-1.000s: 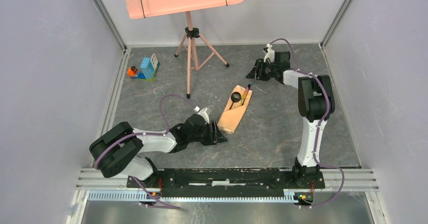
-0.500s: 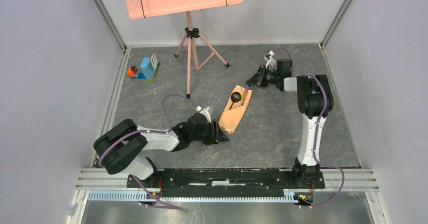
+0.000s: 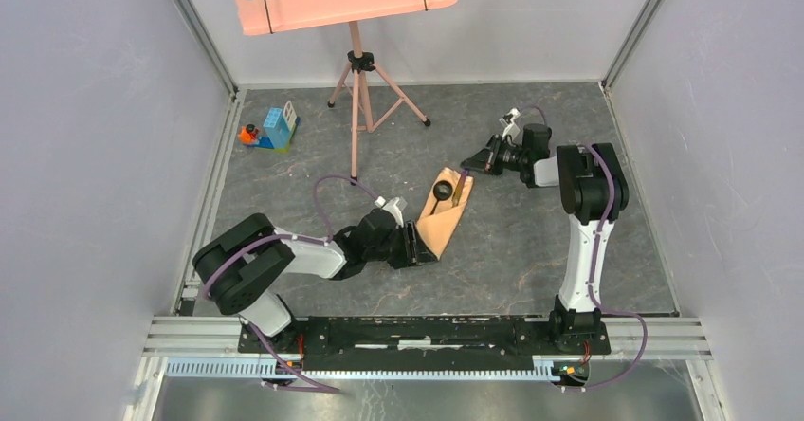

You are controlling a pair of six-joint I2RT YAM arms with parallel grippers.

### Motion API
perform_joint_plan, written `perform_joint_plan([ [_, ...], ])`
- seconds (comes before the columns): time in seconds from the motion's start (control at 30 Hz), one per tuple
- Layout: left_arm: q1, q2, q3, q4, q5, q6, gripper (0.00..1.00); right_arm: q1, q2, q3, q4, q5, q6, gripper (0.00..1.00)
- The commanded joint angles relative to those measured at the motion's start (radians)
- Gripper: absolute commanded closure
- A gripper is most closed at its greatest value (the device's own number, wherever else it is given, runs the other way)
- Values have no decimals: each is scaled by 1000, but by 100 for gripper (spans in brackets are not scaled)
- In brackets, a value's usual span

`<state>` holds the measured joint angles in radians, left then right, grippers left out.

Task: Fold the napkin into a case and place the utensils inside
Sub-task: Insert the knife into the folded napkin.

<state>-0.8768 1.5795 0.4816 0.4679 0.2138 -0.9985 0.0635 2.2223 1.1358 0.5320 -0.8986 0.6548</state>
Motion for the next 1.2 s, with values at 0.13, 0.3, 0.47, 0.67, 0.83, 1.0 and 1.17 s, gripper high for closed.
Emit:
perform_joint_plan([
  [0.13,-3,65,-2,10,-5,-43,50,9,-136,-189,290,37,120,100],
  [0.3,-4,76,-11,34,1,-56,50,10,-166,-249,423,62,208,100],
  [0.47,-4,64,-20,34,-7,-55,51,19,-209,-299,410,89,214,100],
  [0.67,-3,60,-31,47,-11,-61,51,37,-244,-354,442,106,220,100],
  [0.83,-3,57,-40,56,-11,-68,51,50,-271,-386,423,139,223,100],
  [1.0,-4,49,-44,59,-14,-69,51,60,-299,-464,447,210,259,99],
  [1.17,-4,52,-50,67,-13,-71,51,63,-322,-540,541,257,326,100],
])
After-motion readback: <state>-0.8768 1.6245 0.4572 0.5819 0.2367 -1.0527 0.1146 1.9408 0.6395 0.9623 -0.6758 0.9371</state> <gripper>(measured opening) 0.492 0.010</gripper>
